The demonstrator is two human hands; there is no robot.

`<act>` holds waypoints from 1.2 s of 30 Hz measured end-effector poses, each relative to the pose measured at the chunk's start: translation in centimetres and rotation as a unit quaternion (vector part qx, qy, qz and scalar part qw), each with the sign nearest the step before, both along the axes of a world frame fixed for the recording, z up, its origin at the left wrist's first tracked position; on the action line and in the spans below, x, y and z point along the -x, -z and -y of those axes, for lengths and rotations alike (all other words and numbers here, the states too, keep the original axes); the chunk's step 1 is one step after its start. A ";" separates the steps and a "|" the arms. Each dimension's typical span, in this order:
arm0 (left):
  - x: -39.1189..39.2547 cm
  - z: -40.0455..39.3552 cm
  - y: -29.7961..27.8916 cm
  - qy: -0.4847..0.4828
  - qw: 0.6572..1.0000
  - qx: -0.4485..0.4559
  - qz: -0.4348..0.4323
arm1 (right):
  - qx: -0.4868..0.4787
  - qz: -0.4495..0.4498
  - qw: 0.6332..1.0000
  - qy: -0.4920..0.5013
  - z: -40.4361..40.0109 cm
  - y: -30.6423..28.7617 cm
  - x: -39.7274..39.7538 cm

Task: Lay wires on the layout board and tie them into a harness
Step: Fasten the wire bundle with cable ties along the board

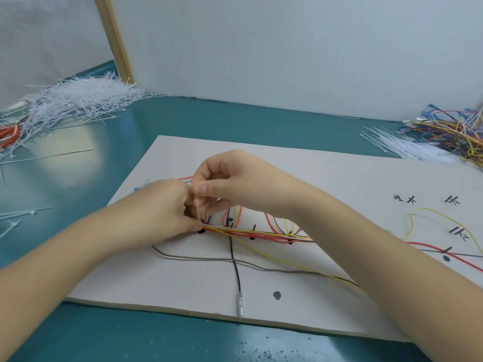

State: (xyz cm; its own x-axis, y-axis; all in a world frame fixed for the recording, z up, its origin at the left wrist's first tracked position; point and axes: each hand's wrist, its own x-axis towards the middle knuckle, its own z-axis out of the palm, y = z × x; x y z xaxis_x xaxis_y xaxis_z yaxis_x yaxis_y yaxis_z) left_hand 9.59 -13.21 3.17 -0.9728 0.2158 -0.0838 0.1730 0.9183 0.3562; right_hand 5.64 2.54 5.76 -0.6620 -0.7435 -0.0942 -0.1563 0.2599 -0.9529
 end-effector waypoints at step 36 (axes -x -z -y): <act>0.2 -1.2 0.9 0.025 0.935 -0.180 -0.303 | -0.354 -0.321 0.727 0.493 -24.4 3.9 19.5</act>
